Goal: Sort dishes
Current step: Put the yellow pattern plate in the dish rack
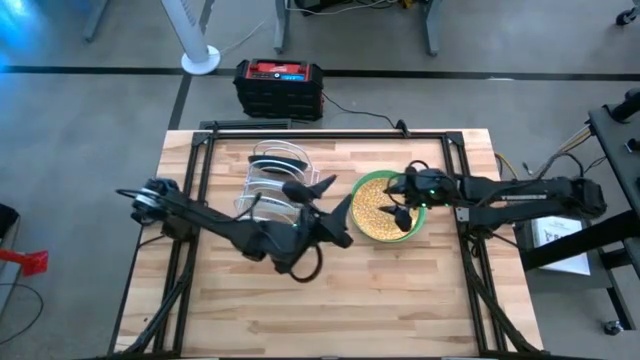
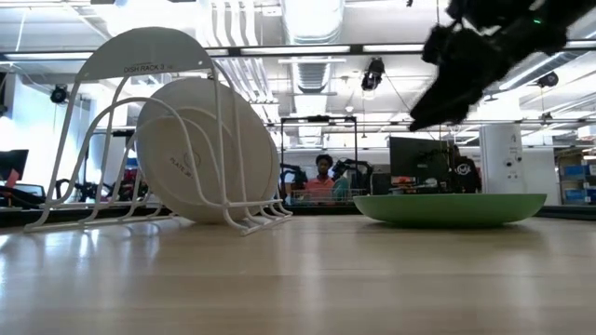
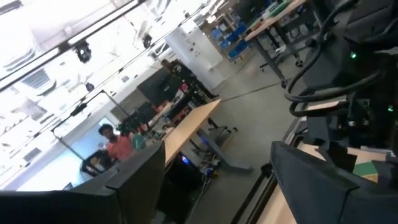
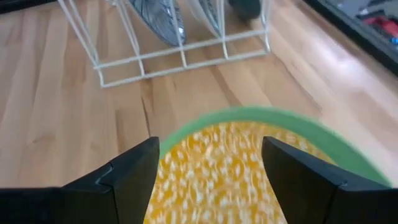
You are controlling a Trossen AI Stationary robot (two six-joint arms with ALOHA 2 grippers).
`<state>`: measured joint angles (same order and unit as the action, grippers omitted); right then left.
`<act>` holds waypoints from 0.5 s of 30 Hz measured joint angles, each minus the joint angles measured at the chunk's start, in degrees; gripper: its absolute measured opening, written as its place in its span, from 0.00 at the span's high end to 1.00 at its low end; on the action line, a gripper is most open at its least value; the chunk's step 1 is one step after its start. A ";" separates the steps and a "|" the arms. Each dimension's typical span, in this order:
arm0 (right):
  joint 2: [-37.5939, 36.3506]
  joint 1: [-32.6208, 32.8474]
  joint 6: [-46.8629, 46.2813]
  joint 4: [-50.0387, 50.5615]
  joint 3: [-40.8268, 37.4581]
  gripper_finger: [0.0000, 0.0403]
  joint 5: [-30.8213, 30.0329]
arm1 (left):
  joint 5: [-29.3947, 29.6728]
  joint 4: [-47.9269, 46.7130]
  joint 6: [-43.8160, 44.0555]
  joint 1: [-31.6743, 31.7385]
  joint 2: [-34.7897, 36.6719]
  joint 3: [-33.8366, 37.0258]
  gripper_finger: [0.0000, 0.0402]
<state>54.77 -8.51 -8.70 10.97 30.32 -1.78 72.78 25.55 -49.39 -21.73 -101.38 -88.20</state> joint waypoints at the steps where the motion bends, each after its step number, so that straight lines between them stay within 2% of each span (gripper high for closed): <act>1: -1.55 0.02 -0.66 0.32 -1.26 0.32 0.00 | -0.30 -1.19 0.60 0.29 -0.71 -0.99 0.32; 9: -8.87 0.02 -5.57 1.49 -7.49 0.37 -2.88 | -2.89 -15.18 11.01 3.28 -5.29 -6.30 0.45; 15: -9.21 -0.01 -9.74 5.92 -8.37 0.44 -8.99 | -13.72 -28.85 26.49 5.59 -5.64 -7.79 0.60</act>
<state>45.57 -8.52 -18.44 16.89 21.96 -10.77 59.06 -3.30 -22.90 -16.14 -107.02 -95.98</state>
